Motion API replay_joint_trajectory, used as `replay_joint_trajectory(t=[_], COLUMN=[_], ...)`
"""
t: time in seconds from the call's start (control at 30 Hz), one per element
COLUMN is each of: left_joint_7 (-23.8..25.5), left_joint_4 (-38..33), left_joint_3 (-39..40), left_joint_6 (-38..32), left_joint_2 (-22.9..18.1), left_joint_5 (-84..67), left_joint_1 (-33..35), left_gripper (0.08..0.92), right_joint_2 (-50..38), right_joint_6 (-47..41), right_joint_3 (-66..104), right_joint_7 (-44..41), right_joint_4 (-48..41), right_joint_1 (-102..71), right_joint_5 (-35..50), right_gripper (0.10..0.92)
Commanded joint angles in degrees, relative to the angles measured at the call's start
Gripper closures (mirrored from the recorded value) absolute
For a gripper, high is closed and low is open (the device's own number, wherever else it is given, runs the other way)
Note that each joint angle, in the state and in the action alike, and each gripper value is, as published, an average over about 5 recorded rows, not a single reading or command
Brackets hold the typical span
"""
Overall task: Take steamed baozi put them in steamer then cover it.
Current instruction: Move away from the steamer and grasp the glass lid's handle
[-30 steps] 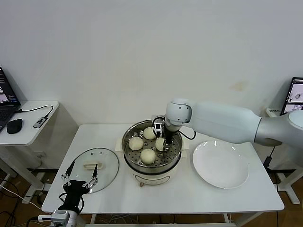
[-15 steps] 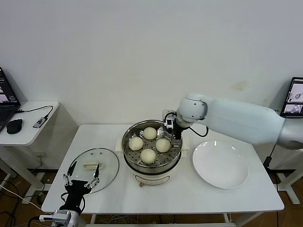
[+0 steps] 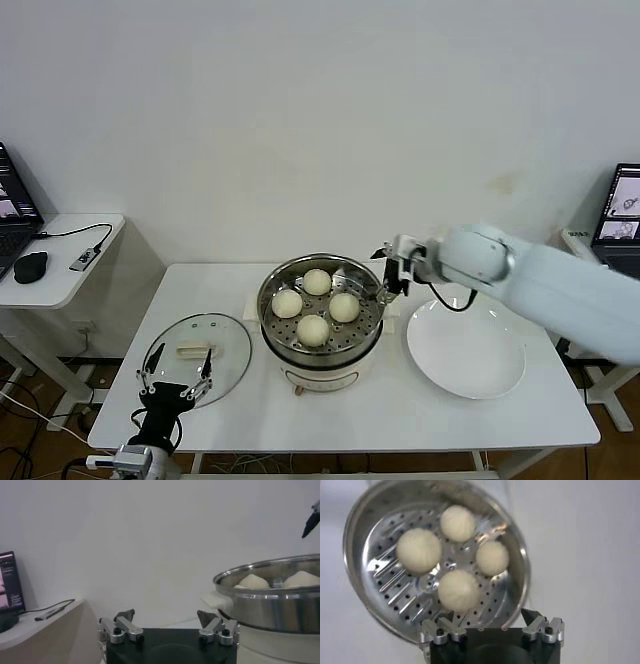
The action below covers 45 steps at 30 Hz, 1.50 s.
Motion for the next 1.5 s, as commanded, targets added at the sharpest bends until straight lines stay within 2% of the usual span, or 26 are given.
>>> replay_joint_trajectory(t=[0.03,0.2,0.4,0.53,0.7,0.87,1.2,1.3,1.5], left_joint_7=[0.0,0.0,-0.1,-0.2,-1.0,-2.4,-1.6,-1.9,-2.4], left_joint_4=[0.2,0.7,2.2,3.1,3.4,4.5,9.5,12.5,24.7], left_joint_3=[0.1,0.0,0.5,0.8,0.8,-0.1,-4.4,-3.4,-1.2], left_joint_6=[-0.2,-0.7,-1.6,-1.8,-1.9,-2.8,-4.0,-4.5,-4.3], left_joint_2=[-0.3,-0.4,-0.8,-0.6,-0.8,0.4,6.9,8.1,10.0], left_joint_5=[0.1,0.2,0.6,1.5,5.6,18.8,56.0,63.0,69.2], left_joint_1=[0.1,0.2,-0.2,-0.5,-1.0,-0.7,0.4,-2.4,-13.0], left_gripper=[0.177,0.177,0.177,0.177,0.177,0.177,0.177,0.177,0.177], right_joint_2=[-6.2,3.6,20.9,29.2,36.2,40.5,43.0,43.7,45.4], right_joint_6=[17.1,25.6,36.4,40.8,41.8,42.1,38.2,38.0,38.5], right_joint_3=[41.2,63.9,82.9,91.9,99.7,104.0,112.0,112.9,113.4], right_joint_7=[17.0,17.6,14.9,13.6,12.8,12.7,19.4,20.7,21.2], right_joint_4=[6.9,7.7,8.3,9.2,14.1,16.9,14.7,13.0,11.6], right_joint_1=[-41.9,-63.6,-81.1,-87.2,-92.4,-97.3,-99.3,-99.1,-99.8], right_joint_5=[-5.7,-15.9,-26.0,-27.6,-25.1,-24.4,-23.1,-22.9,-24.0], right_gripper=[0.203,0.203,0.203,0.203,0.203,0.203,0.203,0.203,0.203])
